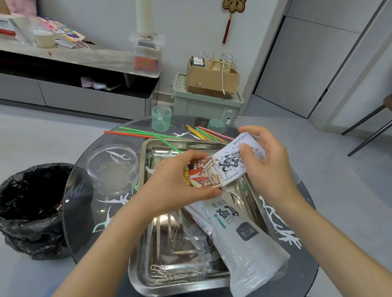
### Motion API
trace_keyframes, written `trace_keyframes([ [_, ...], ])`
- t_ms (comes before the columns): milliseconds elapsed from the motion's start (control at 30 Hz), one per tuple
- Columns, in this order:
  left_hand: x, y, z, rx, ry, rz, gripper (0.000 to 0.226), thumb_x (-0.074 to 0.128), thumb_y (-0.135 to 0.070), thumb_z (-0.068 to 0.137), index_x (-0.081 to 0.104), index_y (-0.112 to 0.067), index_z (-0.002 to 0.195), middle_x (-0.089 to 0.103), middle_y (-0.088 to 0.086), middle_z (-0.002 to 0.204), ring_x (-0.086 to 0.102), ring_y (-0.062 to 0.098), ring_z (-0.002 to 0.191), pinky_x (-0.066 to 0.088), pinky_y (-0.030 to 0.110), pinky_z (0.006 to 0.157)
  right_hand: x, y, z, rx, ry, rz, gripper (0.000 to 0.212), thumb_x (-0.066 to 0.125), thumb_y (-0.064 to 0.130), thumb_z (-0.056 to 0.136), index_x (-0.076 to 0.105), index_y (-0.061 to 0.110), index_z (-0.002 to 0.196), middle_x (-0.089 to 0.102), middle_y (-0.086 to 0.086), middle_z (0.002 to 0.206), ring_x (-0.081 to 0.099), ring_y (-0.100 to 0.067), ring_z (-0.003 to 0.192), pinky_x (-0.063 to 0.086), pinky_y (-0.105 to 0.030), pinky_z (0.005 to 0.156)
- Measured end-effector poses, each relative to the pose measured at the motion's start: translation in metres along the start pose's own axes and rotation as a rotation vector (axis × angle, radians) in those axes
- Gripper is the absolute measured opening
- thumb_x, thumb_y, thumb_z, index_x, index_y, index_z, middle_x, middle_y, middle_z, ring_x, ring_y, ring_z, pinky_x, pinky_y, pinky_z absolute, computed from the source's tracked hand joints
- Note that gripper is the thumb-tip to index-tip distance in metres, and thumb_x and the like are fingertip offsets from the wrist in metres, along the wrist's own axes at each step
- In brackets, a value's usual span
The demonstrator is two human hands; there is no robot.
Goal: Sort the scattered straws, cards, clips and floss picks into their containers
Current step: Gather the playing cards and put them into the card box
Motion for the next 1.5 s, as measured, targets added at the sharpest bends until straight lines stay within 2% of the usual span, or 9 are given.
trace_keyframes([
  [200, -0.001, -0.002, -0.001, 0.022, -0.009, 0.038, 0.059, 0.082, -0.046, 0.062, 0.049, -0.042, 0.111, 0.058, -0.026, 0.095, 0.057, -0.014, 0.083, 0.046, 0.008, 0.067, 0.001, -0.004, -0.003, 0.016, -0.080, 0.065, 0.025, 0.051, 0.004, 0.093, 0.059, 0.021, 0.109, 0.060, 0.014, 0.092, 0.065, 0.000, 0.075, 0.050, -0.021, 0.048],
  [633, 0.004, -0.002, 0.001, 0.091, -0.043, 0.097, 0.064, 0.082, -0.043, 0.066, 0.054, -0.034, 0.123, 0.056, -0.028, 0.098, 0.055, -0.011, 0.090, 0.042, 0.004, 0.072, 0.002, -0.011, -0.003, 0.066, -0.150, 0.121, 0.026, 0.051, 0.002, 0.092, 0.060, 0.020, 0.108, 0.063, 0.008, 0.090, 0.064, 0.001, 0.067, 0.049, -0.017, 0.049],
  [800, 0.008, -0.003, 0.001, 0.127, -0.101, 0.133, 0.061, 0.079, -0.048, 0.067, 0.056, -0.033, 0.122, 0.054, -0.033, 0.091, 0.052, -0.015, 0.093, 0.040, 0.001, 0.073, 0.005, -0.011, -0.011, 0.060, -0.196, 0.028, 0.027, 0.049, 0.009, 0.094, 0.057, 0.032, 0.105, 0.062, 0.013, 0.091, 0.062, -0.022, 0.092, 0.055, -0.036, 0.064],
  [967, 0.009, -0.001, 0.002, 0.137, -0.158, 0.143, 0.063, 0.077, -0.055, 0.065, 0.056, -0.034, 0.121, 0.056, -0.027, 0.098, 0.053, -0.011, 0.094, 0.041, 0.004, 0.076, 0.009, -0.005, -0.006, 0.134, -0.075, 0.100, 0.027, 0.047, 0.005, 0.094, 0.059, 0.026, 0.106, 0.064, 0.001, 0.098, 0.067, -0.009, 0.077, 0.055, -0.028, 0.053],
  [1067, 0.012, -0.002, 0.002, 0.147, -0.180, 0.131, 0.064, 0.078, -0.054, 0.065, 0.055, -0.033, 0.121, 0.059, -0.023, 0.102, 0.054, -0.009, 0.094, 0.042, 0.005, 0.076, 0.016, -0.001, -0.011, 0.118, -0.015, 0.032, 0.032, 0.040, 0.011, 0.098, 0.057, 0.027, 0.119, 0.064, 0.003, 0.103, 0.065, -0.017, 0.089, 0.057, -0.044, 0.074],
  [1133, 0.011, -0.003, 0.003, 0.160, -0.210, 0.115, 0.063, 0.079, -0.051, 0.064, 0.056, -0.033, 0.120, 0.059, -0.024, 0.101, 0.055, -0.007, 0.094, 0.043, 0.007, 0.077, 0.020, 0.000, -0.016, 0.115, -0.003, 0.031, 0.037, 0.037, 0.016, 0.100, 0.050, 0.025, 0.134, 0.064, 0.007, 0.103, 0.063, -0.020, 0.092, 0.054, -0.047, 0.083],
  [1233, 0.011, -0.004, 0.002, 0.172, -0.244, 0.095, 0.059, 0.080, -0.048, 0.064, 0.057, -0.033, 0.116, 0.060, -0.025, 0.097, 0.057, -0.005, 0.091, 0.044, 0.010, 0.077, 0.025, 0.000, -0.024, 0.169, 0.062, 0.090, 0.042, 0.037, 0.026, 0.102, 0.039, 0.024, 0.144, 0.057, 0.002, 0.131, 0.056, -0.013, 0.116, 0.047, -0.042, 0.100],
  [1400, 0.016, -0.005, 0.001, 0.173, -0.239, 0.019, 0.050, 0.074, -0.038, 0.064, 0.063, -0.027, 0.111, 0.066, -0.019, 0.092, 0.059, -0.006, 0.085, 0.042, 0.005, 0.071, 0.042, 0.004, -0.036, 0.196, 0.259, 0.139, 0.050, 0.034, 0.044, 0.099, 0.039, 0.024, 0.144, 0.045, 0.012, 0.144, 0.041, 0.000, 0.130, 0.032, -0.032, 0.114],
  [1500, 0.015, -0.003, 0.001, 0.143, -0.250, 0.017, 0.055, 0.075, -0.045, 0.063, 0.063, -0.025, 0.113, 0.066, -0.018, 0.092, 0.060, -0.005, 0.086, 0.044, 0.007, 0.074, 0.036, 0.005, -0.036, 0.230, 0.312, 0.193, 0.034, 0.033, 0.050, 0.095, 0.054, 0.045, 0.120, 0.059, 0.031, 0.118, 0.048, 0.011, 0.118, 0.037, -0.009, 0.100],
])
Point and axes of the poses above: each hand's wrist, its own z-axis towards the middle knuckle, its own x-axis out of the palm, y = z × x, the point moved 2 cm from there along z, towards the middle knuckle
